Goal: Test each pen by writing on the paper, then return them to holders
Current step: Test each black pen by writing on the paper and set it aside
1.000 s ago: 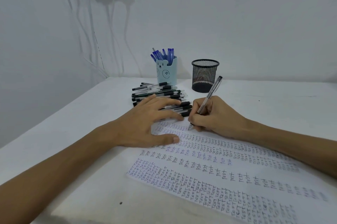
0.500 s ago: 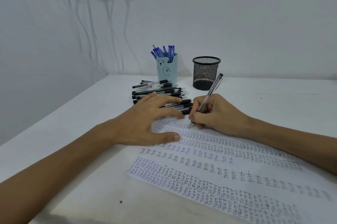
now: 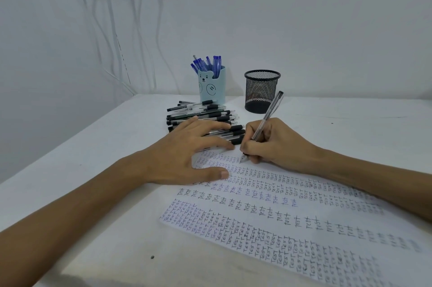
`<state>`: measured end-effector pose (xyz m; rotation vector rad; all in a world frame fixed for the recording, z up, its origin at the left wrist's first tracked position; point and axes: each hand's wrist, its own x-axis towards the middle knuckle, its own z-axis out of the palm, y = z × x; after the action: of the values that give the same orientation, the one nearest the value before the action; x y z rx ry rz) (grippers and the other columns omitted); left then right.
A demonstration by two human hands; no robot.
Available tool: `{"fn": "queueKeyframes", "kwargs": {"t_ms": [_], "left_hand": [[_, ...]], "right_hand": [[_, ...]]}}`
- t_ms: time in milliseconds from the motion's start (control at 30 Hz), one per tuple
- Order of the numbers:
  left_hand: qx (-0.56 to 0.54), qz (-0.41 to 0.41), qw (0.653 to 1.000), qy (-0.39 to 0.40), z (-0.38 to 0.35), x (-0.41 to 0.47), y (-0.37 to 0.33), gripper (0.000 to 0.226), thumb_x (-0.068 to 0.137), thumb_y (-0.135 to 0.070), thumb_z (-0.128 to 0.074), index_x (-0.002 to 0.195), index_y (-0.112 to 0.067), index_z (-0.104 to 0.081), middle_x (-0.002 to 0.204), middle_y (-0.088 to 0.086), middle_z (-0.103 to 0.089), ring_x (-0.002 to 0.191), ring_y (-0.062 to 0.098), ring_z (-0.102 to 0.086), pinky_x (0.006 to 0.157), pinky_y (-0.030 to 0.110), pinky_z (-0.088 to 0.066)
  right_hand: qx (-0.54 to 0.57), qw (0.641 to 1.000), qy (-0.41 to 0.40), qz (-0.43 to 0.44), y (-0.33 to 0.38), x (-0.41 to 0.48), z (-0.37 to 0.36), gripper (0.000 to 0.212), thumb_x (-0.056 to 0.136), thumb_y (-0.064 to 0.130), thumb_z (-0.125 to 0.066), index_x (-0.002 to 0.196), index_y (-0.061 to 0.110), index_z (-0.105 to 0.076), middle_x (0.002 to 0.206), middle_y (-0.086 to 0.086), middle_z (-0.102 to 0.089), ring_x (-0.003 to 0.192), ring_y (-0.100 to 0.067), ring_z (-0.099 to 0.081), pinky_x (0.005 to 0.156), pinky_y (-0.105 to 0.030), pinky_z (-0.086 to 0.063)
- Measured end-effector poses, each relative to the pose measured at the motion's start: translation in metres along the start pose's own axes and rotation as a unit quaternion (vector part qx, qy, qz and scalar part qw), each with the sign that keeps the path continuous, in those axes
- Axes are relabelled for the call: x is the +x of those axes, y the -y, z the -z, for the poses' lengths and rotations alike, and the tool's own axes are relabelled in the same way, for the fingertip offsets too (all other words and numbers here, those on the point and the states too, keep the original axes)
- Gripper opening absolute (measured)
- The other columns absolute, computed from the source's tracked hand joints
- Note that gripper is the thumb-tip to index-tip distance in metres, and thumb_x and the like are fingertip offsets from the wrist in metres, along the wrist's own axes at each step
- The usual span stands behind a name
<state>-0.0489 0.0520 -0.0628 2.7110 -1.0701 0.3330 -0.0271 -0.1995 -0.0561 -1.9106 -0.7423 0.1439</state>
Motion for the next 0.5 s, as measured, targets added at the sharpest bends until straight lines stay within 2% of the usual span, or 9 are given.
{"fn": "queueKeyframes", "kwargs": {"t_ms": [167, 300, 433, 500], "left_hand": [[-0.003, -0.001, 1.000, 0.001, 0.0003, 0.0000, -0.0005, 0.059, 0.092, -0.076, -0.050, 0.142, -0.045, -0.055, 0.165, -0.017, -0.030, 0.152, 0.003, -0.024, 0.125, 0.052, -0.023], [-0.003, -0.001, 1.000, 0.002, 0.0006, 0.0003, -0.0007, 0.060, 0.092, -0.077, -0.049, 0.142, -0.044, -0.055, 0.165, -0.016, -0.031, 0.152, 0.004, -0.025, 0.124, 0.053, -0.024], [-0.002, -0.001, 1.000, 0.003, 0.0010, 0.0003, -0.0013, 0.060, 0.092, -0.075, -0.050, 0.143, -0.043, -0.055, 0.165, -0.016, -0.031, 0.153, 0.005, -0.025, 0.124, 0.053, -0.024], [-0.001, -0.001, 1.000, 0.004, 0.0010, 0.0002, -0.0013, 0.060, 0.092, -0.075, -0.051, 0.143, -0.043, -0.055, 0.165, -0.016, -0.030, 0.153, 0.005, -0.024, 0.125, 0.053, -0.023]], "right_hand": [[-0.021, 1.000, 0.003, 0.012, 0.0007, -0.0007, 0.0000, 0.007, 0.090, 0.000, -0.067, 0.083, -0.003, -0.066, 0.064, -0.022, -0.065, 0.059, -0.022, -0.056, 0.063, -0.028, -0.048], [-0.024, 1.000, -0.007, 0.015, 0.0006, -0.0010, -0.0001, 0.006, 0.089, -0.001, -0.066, 0.083, -0.003, -0.066, 0.064, -0.022, -0.064, 0.057, -0.017, -0.056, 0.061, -0.024, -0.048], [-0.024, 1.000, 0.000, 0.011, 0.0017, -0.0008, 0.0003, 0.008, 0.089, -0.001, -0.066, 0.083, -0.006, -0.065, 0.063, -0.021, -0.064, 0.058, -0.020, -0.055, 0.061, -0.025, -0.047], [-0.024, 1.000, -0.002, 0.006, 0.0017, 0.0000, 0.0002, 0.009, 0.089, -0.003, -0.065, 0.082, -0.008, -0.063, 0.060, -0.017, -0.063, 0.055, -0.016, -0.055, 0.058, -0.020, -0.046]]}}
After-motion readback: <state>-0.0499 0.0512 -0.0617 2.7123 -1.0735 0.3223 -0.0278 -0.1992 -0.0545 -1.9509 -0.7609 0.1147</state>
